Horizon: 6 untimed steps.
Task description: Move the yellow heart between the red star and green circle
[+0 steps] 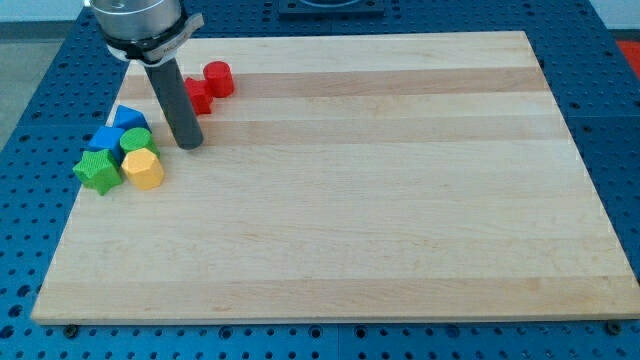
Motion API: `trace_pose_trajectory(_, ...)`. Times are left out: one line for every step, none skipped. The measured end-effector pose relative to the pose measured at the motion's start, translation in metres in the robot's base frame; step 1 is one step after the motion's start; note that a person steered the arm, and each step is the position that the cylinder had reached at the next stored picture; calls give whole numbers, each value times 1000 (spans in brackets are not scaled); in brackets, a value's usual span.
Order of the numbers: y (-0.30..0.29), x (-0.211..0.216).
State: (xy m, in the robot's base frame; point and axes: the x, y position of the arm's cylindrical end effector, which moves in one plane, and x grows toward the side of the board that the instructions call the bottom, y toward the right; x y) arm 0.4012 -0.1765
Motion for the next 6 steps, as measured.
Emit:
trace_pose_trajectory(32, -3)
trace_pose_trajectory(37, -11)
trace_pose_trajectory(19, -12)
trace_pose_trajectory(-7, -12)
trace_pose_trajectory(-13, -12)
trace_pose_trajectory(27, -14)
